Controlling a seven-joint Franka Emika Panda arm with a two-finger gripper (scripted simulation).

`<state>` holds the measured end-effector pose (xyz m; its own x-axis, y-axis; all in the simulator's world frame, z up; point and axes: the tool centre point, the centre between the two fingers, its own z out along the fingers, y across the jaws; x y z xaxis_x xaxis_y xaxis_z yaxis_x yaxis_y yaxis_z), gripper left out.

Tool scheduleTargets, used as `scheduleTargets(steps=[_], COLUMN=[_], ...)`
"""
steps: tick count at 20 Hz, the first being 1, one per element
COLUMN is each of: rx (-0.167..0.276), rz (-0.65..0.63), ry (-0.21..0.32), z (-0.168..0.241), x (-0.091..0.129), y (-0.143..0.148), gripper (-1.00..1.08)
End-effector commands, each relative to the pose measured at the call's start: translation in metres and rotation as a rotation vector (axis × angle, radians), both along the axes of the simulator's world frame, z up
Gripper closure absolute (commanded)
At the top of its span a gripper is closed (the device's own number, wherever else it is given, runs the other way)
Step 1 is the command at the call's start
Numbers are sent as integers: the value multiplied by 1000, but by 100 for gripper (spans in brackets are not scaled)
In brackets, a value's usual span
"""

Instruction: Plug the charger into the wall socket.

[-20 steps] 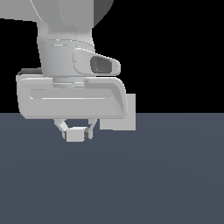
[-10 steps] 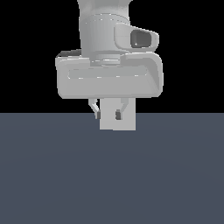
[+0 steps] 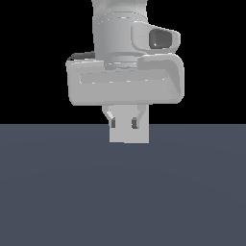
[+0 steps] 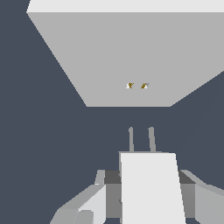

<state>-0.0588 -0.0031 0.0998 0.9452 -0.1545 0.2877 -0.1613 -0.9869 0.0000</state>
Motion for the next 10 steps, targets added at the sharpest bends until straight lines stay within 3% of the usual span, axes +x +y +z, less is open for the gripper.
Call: scheduleTargets(steps=[1,10], rx=[0,1], rz=[0,0], ry=[0,0], z=[0,0], x=[2,27], y=[0,-4], gripper=[108,108])
